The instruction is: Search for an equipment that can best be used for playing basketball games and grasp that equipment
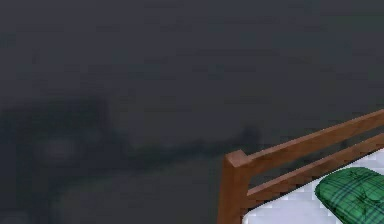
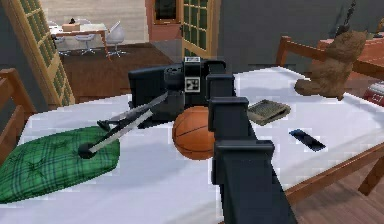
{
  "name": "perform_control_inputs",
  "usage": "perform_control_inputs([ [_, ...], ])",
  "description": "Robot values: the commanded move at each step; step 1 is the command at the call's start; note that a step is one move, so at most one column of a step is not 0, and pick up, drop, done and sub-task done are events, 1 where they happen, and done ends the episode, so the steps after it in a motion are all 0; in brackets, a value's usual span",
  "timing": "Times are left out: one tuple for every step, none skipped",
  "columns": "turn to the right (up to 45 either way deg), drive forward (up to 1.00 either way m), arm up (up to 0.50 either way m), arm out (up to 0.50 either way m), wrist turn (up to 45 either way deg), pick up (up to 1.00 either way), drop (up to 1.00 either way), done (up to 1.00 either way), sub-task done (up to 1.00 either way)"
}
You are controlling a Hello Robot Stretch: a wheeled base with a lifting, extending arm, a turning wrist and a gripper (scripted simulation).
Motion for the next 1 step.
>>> perform_control_inputs([
  [0.0,0.0,0.0,0.0,45.0,0.0,0.0,0.0,0.0],
])
